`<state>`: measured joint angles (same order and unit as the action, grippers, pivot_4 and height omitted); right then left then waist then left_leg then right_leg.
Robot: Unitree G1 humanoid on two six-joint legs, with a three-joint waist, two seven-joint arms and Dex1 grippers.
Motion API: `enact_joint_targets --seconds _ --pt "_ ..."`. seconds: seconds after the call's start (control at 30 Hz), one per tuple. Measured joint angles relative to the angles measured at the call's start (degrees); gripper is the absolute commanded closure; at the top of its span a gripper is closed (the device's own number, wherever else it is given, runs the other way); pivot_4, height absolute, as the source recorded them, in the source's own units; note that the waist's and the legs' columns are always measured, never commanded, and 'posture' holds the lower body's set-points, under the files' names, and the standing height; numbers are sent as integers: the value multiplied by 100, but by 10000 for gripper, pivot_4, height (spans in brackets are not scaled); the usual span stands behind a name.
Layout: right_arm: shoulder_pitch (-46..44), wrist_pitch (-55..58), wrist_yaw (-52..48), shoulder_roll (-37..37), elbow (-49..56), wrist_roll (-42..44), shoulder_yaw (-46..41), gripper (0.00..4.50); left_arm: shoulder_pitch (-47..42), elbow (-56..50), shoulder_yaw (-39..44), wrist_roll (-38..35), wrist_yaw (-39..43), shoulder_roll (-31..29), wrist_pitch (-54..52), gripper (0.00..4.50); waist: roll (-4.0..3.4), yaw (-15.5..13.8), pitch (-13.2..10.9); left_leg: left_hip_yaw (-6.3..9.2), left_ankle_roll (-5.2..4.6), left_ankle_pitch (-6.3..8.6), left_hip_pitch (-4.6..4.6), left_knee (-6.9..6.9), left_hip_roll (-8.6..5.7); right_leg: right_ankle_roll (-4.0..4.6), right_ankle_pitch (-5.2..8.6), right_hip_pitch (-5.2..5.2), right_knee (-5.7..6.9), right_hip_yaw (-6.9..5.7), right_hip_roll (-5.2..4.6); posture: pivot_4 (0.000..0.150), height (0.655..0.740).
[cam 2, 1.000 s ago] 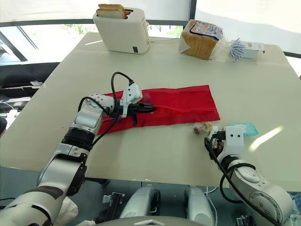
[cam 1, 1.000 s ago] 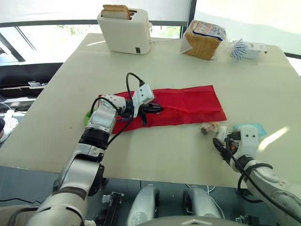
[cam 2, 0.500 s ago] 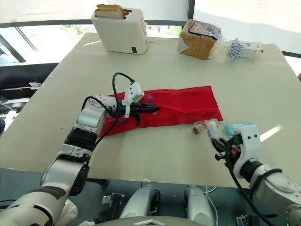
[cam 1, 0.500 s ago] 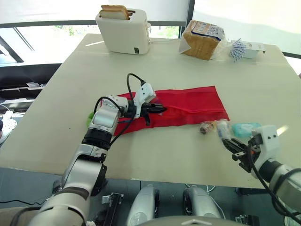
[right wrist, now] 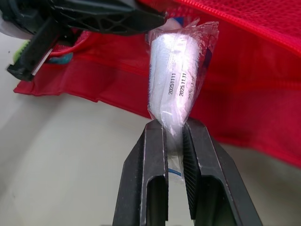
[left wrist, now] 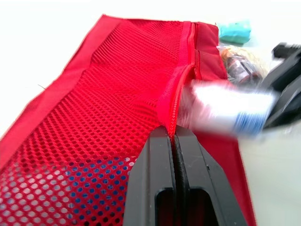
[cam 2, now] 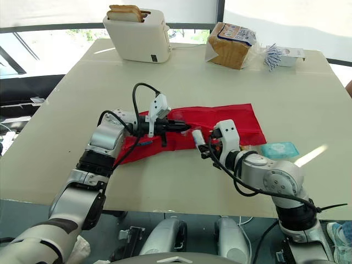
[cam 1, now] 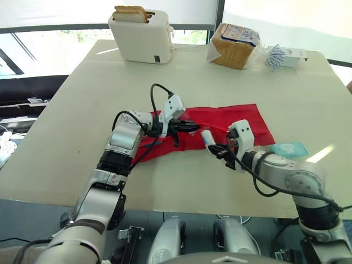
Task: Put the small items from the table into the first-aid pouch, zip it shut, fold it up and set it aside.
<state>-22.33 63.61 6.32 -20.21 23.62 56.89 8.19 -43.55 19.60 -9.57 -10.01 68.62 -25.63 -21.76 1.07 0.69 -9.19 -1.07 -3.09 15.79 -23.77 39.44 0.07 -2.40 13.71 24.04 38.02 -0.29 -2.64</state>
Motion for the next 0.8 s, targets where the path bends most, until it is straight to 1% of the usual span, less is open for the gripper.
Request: enact_joint_targets --seconds 0.27,0.33,0.4,0.5,0.6,0.77,0.8 --pt "-755 -85 -408 545 -1154 -953 101 44780 158 190 -3 -24 129 -10 362 45000 0 12 0 -2 11 -7 -1 -3 2 0 0 7 4 0 2 1500 7400" --pt "-978 -233 -655 640 -1496 -1310 234 44780 168 230 -3 -24 151 -6 382 45000 -1 14 0 -4 20 -12 -2 -3 2 0 0 8 4 1 2 1500 7400" --pt "-1028 -293 -732 691 -1583 -1415 267 44780 169 233 -3 -25 155 0 388 45000 -1 14 0 -3 20 -12 -2 -3 2 0 0 9 4 1 2 1500 7400" --pt "-1332 -686 -1072 951 -2182 -1935 490 44780 169 246 5 -22 151 -1 399 45000 -1 23 0 -4 21 -12 0 -4 2 0 0 10 7 1 2 1500 7400" --pt "-1524 -1086 -1325 1255 -2696 -2340 496 44780 166 243 54 -31 130 -10 446 45000 -2 28 1 -4 22 -13 1 -4 2 0 0 10 7 2 2 1500 7400" --pt "-1551 -1540 -1617 1563 -3107 -2708 420 44780 167 211 104 -57 130 -42 444 45000 -3 39 2 -4 23 -13 3 -5 2 1 0 10 10 3 3 1500 7400" --pt "-1493 -1708 -1804 1640 -3238 -2775 326 35410 171 207 115 -66 141 -55 444 45000 -3 40 2 -4 24 -14 3 -5 3 1 0 10 10 2 3 1500 7400"
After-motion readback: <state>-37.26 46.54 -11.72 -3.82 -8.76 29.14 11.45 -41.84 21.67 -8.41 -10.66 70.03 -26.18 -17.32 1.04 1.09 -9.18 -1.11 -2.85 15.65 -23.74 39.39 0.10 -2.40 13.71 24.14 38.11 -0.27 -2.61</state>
